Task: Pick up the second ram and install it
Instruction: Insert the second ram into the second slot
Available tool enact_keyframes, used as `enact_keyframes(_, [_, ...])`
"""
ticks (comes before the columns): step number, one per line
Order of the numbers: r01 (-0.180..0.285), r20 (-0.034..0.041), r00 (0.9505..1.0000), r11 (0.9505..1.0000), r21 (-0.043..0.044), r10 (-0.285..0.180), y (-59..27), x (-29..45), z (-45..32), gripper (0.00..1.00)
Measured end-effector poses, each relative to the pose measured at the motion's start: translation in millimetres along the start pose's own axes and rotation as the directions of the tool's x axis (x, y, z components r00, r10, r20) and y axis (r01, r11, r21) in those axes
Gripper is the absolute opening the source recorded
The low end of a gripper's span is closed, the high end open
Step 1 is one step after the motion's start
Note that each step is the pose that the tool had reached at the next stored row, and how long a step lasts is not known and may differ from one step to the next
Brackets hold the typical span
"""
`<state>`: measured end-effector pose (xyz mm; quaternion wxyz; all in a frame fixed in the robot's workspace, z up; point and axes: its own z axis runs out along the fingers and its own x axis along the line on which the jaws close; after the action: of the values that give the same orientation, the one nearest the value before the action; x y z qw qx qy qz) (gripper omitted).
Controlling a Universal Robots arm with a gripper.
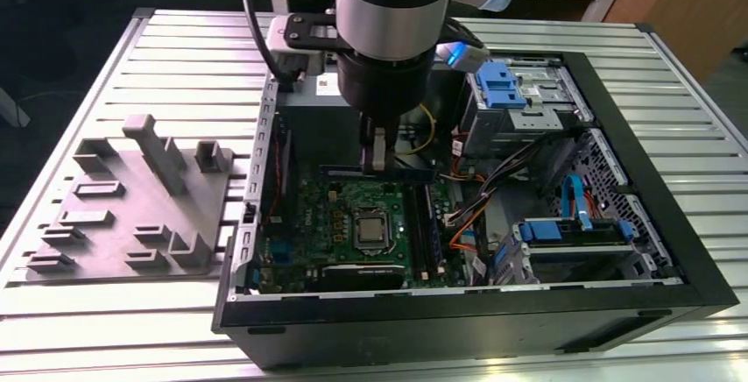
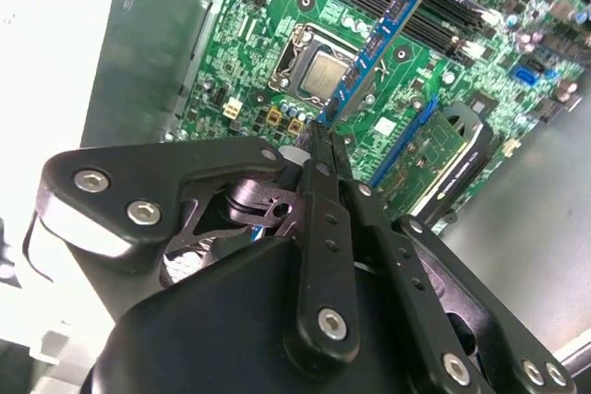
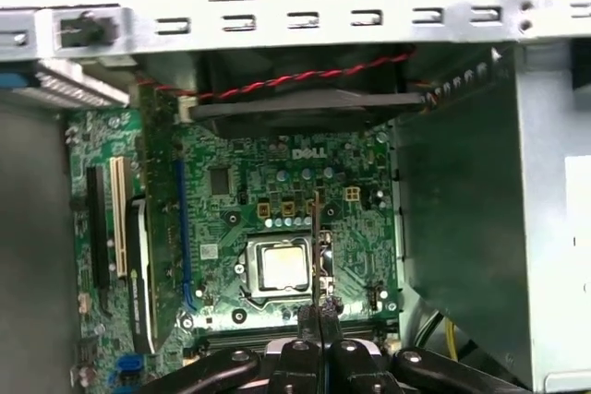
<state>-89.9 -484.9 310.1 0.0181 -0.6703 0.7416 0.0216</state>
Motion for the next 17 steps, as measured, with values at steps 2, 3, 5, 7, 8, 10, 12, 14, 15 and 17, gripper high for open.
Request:
enact_keyframes(2, [-0.036, 0.0003, 0.9994, 0.9994, 0.0020, 0.036, 0.0, 0.1, 0.9, 0.11])
enact_keyframes(3, [-0.054, 0.0004, 0.9985, 0.9985, 0.0029, 0.054, 0.0, 0.1, 1.3, 0.11])
enact_keyframes(5, [-0.091, 0.0009, 0.9959, 0.9959, 0.0050, 0.091, 0.0, 0.1, 2.2, 0.11])
enact_keyframes(7, [-0.127, 0.0013, 0.9919, 0.9919, 0.0070, 0.127, 0.0, 0.2, 2.9, 0.11])
enact_keyframes(8, [-0.144, 0.0014, 0.9895, 0.9895, 0.0079, 0.144, 0.0, 0.2, 3.1, 0.11])
enact_keyframes(10, [-0.177, 0.0022, 0.9842, 0.9842, 0.0097, 0.177, 0.0, 0.2, 3.7, 0.11])
enact_keyframes(12, [-0.209, 0.0028, 0.9778, 0.9778, 0.0114, 0.209, 0.0, 0.2, 4.2, 0.11])
enact_keyframes(14, [-0.241, 0.0034, 0.9705, 0.9704, 0.0132, 0.241, 0.0, 0.3, 4.7, 0.11])
enact_keyframes(15, [-0.257, 0.0038, 0.9663, 0.9662, 0.0141, 0.257, 0.0, 0.3, 4.9, 0.11])
enact_keyframes(17, [-0.290, 0.0046, 0.9569, 0.9568, 0.0158, 0.290, 0.0, 0.3, 5.4, 0.11])
